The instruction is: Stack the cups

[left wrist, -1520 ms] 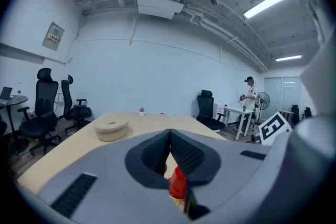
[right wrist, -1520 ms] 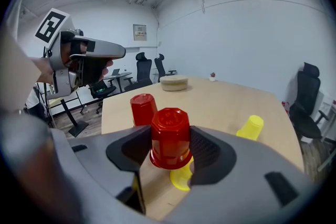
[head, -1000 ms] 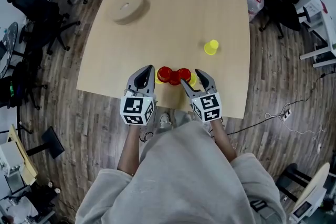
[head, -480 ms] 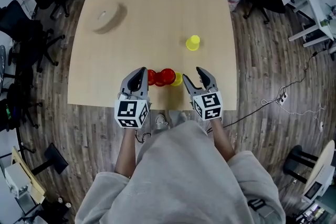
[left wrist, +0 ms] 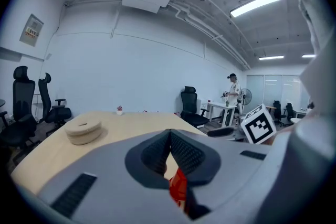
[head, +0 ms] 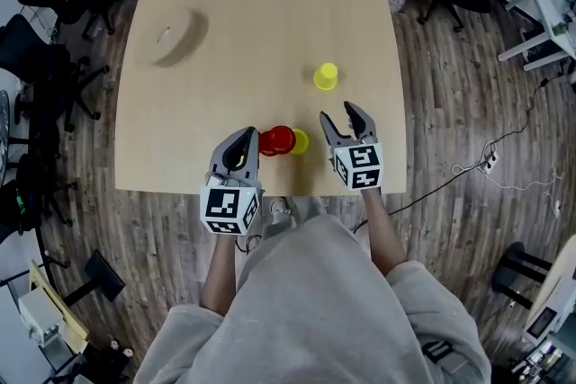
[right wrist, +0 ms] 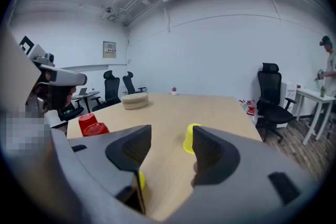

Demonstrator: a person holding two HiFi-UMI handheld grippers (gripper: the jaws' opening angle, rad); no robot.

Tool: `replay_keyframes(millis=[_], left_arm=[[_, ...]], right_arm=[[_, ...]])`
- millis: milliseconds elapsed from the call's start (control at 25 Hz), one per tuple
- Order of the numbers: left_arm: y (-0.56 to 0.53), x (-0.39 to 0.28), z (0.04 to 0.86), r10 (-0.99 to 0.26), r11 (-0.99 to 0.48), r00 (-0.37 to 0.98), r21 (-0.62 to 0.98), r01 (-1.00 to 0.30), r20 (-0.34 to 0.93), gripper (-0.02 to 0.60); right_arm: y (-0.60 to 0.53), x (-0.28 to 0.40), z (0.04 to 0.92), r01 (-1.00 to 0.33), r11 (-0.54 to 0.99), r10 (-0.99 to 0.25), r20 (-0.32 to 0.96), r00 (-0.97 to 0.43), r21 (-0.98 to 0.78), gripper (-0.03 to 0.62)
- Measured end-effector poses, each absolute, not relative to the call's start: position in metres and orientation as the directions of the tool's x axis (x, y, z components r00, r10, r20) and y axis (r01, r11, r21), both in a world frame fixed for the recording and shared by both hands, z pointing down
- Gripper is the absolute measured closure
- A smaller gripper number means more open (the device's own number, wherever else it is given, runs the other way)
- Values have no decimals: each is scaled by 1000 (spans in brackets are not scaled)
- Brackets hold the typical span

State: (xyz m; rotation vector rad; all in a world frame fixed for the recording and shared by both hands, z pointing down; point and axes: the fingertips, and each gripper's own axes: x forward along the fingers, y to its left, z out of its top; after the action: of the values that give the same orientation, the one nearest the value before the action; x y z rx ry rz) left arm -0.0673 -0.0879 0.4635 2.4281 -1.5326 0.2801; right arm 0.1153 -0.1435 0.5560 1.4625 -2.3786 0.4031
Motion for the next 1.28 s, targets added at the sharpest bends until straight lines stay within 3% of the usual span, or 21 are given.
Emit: replay_keyframes(millis=[680,960,1080,1280], left_arm=[[-99,-58,473,-849,-377,396,122,-918,350,569],[-99,-66,468,-859,-359,376,113,-926,349,569],[-97,-70,467,-863,-352,367,109,-930,346,569],[-95,-83,465,-874,-336,351,105,-936,336,569]], right_arm=[[-247,129,656,-918,382,-759,529,-379,-109,307],[-262,128,660,-913,396,-743,549,-383,-100,316],[-264,128,663,-914,397,-736,567,-371,-82,367],[-256,123,652,-909,410,-742,552,-379,-73,368]])
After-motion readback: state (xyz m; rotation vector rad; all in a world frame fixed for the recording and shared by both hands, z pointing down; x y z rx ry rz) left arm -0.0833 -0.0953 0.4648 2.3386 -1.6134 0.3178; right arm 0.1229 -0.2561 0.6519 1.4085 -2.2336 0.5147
